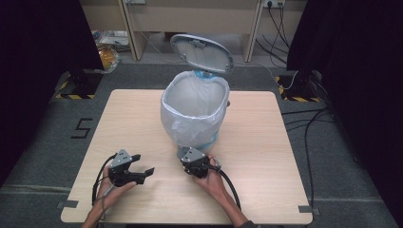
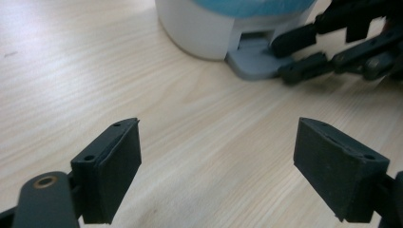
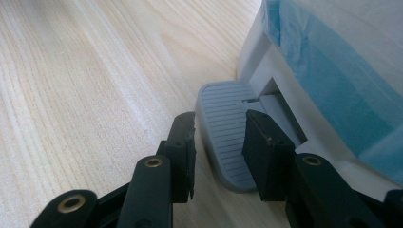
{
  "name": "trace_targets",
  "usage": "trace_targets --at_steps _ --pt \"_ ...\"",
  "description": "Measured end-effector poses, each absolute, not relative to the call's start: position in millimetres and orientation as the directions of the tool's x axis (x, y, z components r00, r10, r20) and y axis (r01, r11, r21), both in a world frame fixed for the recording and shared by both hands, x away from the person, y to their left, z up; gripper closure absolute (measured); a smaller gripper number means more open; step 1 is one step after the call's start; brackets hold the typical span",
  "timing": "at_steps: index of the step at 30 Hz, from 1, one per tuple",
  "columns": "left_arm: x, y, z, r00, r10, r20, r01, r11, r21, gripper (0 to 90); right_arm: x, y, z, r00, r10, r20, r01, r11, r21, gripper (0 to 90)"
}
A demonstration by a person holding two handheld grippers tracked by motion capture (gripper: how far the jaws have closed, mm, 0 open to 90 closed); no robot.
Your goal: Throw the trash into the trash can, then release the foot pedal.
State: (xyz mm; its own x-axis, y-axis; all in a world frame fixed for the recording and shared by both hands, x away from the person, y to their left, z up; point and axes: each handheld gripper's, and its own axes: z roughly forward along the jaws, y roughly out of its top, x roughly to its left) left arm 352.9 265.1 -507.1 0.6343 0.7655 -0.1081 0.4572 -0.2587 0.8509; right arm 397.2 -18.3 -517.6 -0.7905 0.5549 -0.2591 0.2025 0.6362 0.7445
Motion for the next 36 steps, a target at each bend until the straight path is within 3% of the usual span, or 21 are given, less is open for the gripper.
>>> trace_targets --at_steps 23,36 --pt "346 260 -524 0.625 0.779 -0.048 0.536 -0.384 0.752 16.1 397 -18 -518 -0.793 0.553 -0.257 0.200 0.634 0.747 63.6" --pt "345 258 -524 0.634 0.773 -0.031 0.529 -0.404 0.746 15.0 397 -18 -517 -0.793 0.551 -0.258 0.202 0.638 0.743 63.3"
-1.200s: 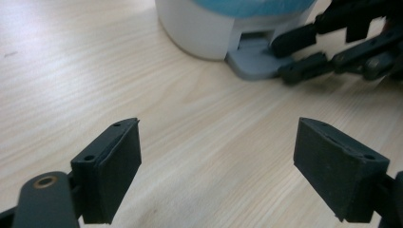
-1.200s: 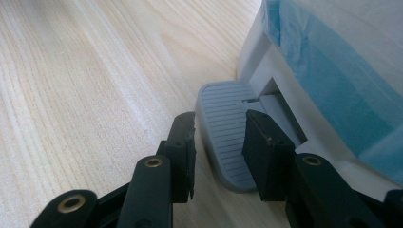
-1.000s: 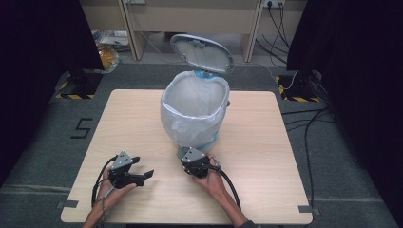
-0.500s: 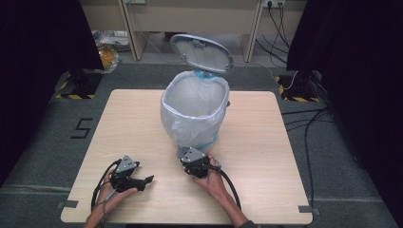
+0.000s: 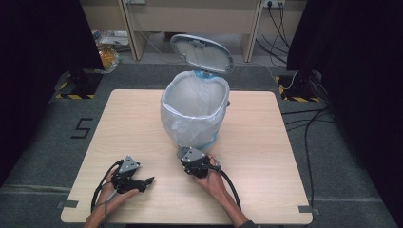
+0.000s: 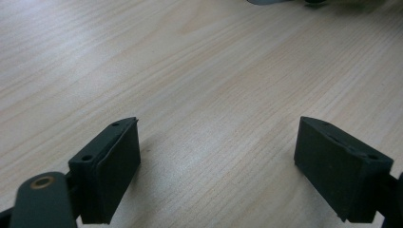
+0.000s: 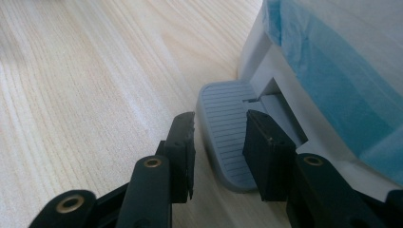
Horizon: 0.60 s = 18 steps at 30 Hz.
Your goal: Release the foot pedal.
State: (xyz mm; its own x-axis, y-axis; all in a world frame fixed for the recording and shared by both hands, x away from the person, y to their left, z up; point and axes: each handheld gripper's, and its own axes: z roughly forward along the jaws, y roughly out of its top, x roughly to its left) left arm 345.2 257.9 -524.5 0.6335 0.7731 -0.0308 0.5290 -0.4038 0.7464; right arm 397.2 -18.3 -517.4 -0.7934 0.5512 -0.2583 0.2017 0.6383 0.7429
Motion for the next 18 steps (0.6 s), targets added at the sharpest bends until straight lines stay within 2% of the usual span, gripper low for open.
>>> trace_targets --at_steps 18 --pt "345.2 258.0 -524.6 0.629 0.777 -0.032 0.529 -0.398 0.749 15.9 396.2 -16.9 -516.9 -0.795 0.544 -0.269 0.192 0.646 0.739 61.7"
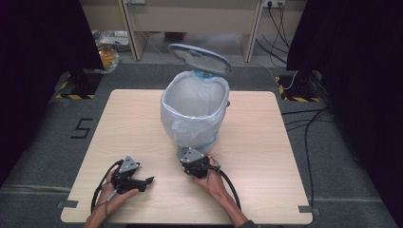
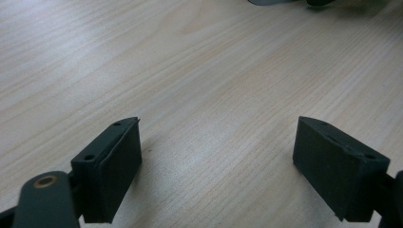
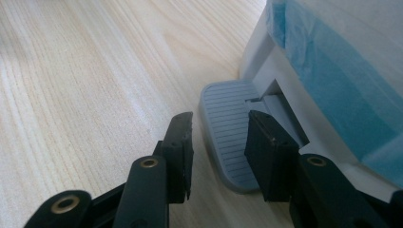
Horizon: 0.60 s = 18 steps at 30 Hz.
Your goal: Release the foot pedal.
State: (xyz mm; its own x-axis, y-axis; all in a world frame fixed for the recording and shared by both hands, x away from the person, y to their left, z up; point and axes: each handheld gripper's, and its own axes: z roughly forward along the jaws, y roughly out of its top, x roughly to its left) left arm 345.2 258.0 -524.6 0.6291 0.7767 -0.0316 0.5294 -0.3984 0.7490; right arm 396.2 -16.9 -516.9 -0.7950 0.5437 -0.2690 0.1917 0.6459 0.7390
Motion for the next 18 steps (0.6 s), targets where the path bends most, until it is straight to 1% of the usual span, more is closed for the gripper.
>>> trace_targets --at_steps 10,18 --pt "345.2 258.2 -524.5 0.628 0.778 -0.031 0.529 -0.398 0.749 16.4 395.5 -16.7 -514.0 -0.794 0.542 -0.275 0.183 0.644 0.742 59.9" --pt "345.2 258.2 -524.5 0.628 0.778 -0.031 0.530 -0.398 0.749 16.4 395.5 -17.2 -512.9 -0.794 0.550 -0.259 0.194 0.633 0.750 59.5"
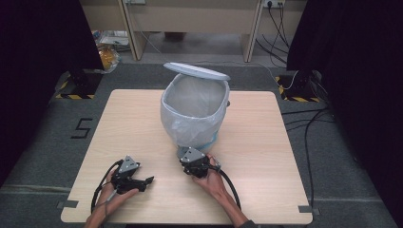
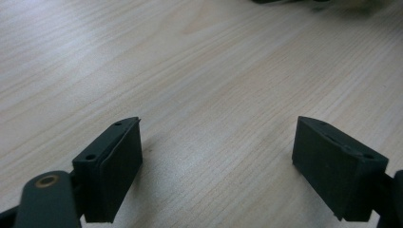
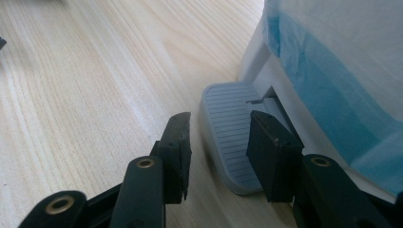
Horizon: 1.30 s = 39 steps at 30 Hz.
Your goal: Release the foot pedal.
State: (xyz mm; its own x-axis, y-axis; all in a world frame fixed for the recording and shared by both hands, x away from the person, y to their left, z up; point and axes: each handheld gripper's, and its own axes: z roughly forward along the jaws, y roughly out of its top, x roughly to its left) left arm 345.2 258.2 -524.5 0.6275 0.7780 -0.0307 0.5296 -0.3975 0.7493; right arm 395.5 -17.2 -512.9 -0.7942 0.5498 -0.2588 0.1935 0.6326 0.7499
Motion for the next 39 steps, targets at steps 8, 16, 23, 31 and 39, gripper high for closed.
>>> trace_targets --at_steps 8,16,23,31,39 --pt "345 258 -524 0.627 0.778 -0.031 0.530 -0.397 0.749 16.5 396 -18 -513 -0.799 0.551 -0.243 0.196 0.619 0.761 56.5" --pt "345 258 -525 0.626 0.779 -0.033 0.531 -0.395 0.750 16.6 395 -19 -507 -0.788 0.569 -0.237 0.190 0.590 0.785 54.0" --pt "345 258 -524 0.626 0.779 -0.031 0.530 -0.395 0.750 16.7 396 -28 -503 -0.789 0.591 -0.168 0.227 0.534 0.815 48.5" --pt "346 258 -525 0.625 0.780 -0.032 0.531 -0.394 0.750 16.7 389 -33 -493 -0.792 0.597 -0.128 0.235 0.492 0.838 44.1" --pt "346 258 -525 0.625 0.780 -0.032 0.531 -0.394 0.750 16.7 374 -41 -487 -0.792 0.597 -0.127 0.237 0.493 0.837 43.0"
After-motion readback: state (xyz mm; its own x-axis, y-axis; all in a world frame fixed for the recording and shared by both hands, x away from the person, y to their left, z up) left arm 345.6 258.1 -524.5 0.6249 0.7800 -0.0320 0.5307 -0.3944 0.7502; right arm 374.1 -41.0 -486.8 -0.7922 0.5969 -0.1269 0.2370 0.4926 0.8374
